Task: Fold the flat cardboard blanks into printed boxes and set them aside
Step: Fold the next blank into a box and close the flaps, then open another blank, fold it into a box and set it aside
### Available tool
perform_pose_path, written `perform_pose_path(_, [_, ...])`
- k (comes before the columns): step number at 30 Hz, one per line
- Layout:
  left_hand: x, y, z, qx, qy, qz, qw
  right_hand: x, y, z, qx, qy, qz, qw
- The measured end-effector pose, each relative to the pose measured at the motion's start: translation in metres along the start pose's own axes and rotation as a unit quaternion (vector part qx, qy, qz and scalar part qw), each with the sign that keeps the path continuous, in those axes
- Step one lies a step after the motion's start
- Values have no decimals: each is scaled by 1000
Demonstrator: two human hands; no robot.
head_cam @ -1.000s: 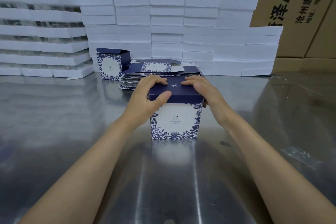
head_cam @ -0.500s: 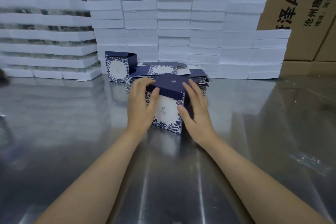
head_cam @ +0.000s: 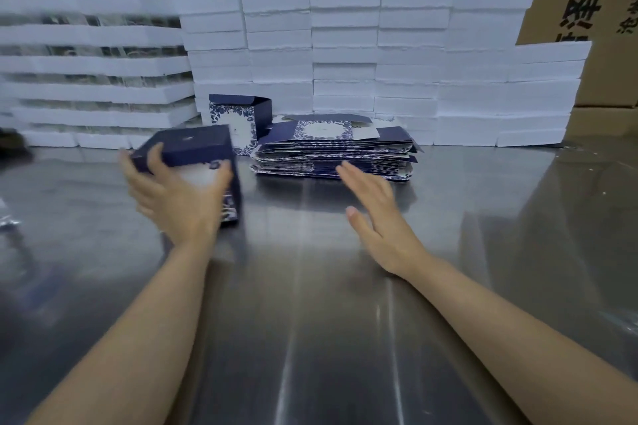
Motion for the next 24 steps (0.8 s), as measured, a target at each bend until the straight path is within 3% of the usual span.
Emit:
perform_pose_path(4, [21,29,28,8,8,15,1000,-4,-15,4,33,-43,1,999])
perform_pose_path(8, [61,35,50,8,37,-8,999,8,-15,8,-10,11,-28,1000])
perform_pose_path(17, [151,33,71,-2,181,-49,982,23,-35,31,-8,10,-4,1000])
perform_pose_path(20, [174,38,70,3,260,-17,965,28,-43,40,-7,11,-5,1000])
perform_pose_path(24, [183,40,69,29,291,20,956,32,-51,49,-8,-7,-20,1000])
Point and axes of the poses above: each hand's wrist, its own z-axis towards the middle knuckle, its own x-axis out of the palm, y = z × x, the point moved 6 cm from there along z, towards the middle knuckle, and after that the axes turned 5 degrees about -x, right-handed, at the moved point
